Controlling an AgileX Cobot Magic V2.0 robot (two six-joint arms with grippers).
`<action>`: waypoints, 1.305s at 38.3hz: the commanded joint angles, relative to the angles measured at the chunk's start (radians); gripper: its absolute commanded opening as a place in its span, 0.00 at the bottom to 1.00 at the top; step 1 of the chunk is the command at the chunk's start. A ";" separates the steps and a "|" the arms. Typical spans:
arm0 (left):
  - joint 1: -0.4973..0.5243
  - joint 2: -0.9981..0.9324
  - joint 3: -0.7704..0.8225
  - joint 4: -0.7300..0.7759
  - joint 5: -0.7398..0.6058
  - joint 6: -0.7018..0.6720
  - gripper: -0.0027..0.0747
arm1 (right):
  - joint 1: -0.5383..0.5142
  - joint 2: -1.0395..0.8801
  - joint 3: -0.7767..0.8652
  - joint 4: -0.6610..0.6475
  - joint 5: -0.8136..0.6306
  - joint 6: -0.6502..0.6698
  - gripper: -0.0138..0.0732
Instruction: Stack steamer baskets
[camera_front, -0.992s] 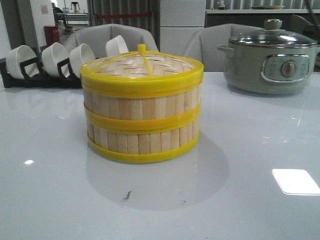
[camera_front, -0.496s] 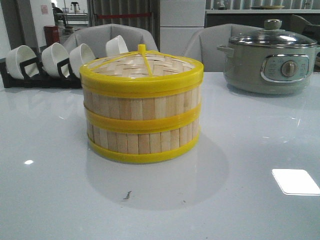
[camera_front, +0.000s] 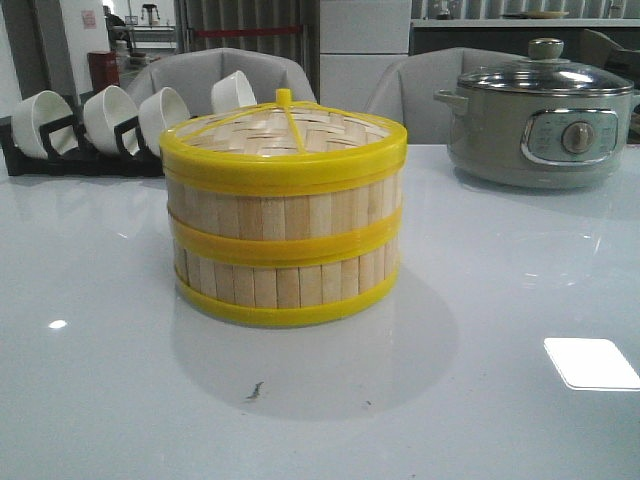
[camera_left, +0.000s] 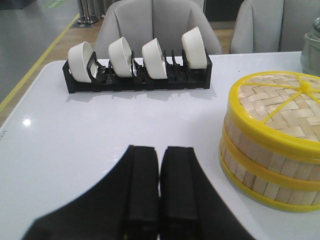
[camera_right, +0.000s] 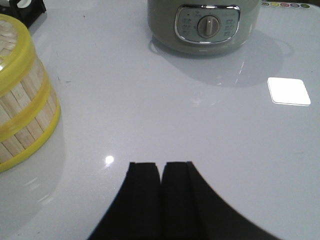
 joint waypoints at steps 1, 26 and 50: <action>0.002 0.004 -0.029 -0.001 -0.089 -0.005 0.15 | -0.008 -0.038 0.015 -0.007 -0.130 -0.007 0.23; 0.002 0.004 -0.029 -0.001 -0.089 -0.005 0.15 | -0.011 -0.260 0.189 -0.007 -0.206 -0.007 0.22; 0.002 0.004 -0.029 -0.001 -0.089 -0.005 0.15 | -0.011 -0.295 0.189 -0.007 -0.201 -0.007 0.22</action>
